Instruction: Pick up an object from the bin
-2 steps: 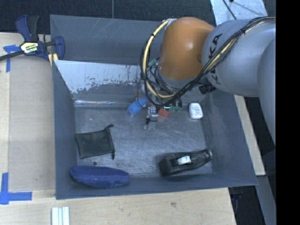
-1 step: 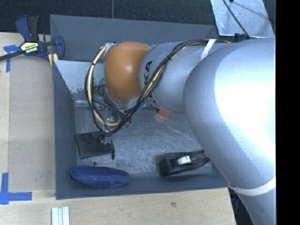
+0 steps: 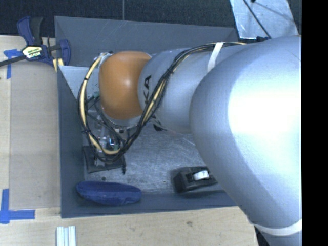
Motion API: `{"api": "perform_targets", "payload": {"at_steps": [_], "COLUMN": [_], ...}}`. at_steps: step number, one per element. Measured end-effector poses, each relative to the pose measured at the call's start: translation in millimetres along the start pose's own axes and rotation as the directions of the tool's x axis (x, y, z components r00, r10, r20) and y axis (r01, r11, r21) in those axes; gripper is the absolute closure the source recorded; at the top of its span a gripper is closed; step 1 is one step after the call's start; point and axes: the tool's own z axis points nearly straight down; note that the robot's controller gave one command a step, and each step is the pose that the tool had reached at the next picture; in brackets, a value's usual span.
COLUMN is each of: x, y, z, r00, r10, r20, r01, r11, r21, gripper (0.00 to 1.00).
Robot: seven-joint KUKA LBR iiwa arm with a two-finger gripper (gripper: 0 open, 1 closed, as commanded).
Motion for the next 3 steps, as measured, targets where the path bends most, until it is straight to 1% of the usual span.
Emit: {"api": "perform_targets", "payload": {"at_steps": [1, 2, 3], "x": [3.4, 14.4, 13.8], "y": [-28.8, -47.6, -47.5], "z": [1.3, 32.4, 32.2], "r00": [0.995, 0.978, 0.978], "r10": [0.099, 0.21, 0.208], "r20": [-0.001, -0.001, 0.0], "r01": [-0.099, -0.21, -0.208], "r11": [0.995, 0.978, 0.978], "r21": [0.004, 0.004, 0.004], "gripper": [0.0, 0.0, 0.0]}}
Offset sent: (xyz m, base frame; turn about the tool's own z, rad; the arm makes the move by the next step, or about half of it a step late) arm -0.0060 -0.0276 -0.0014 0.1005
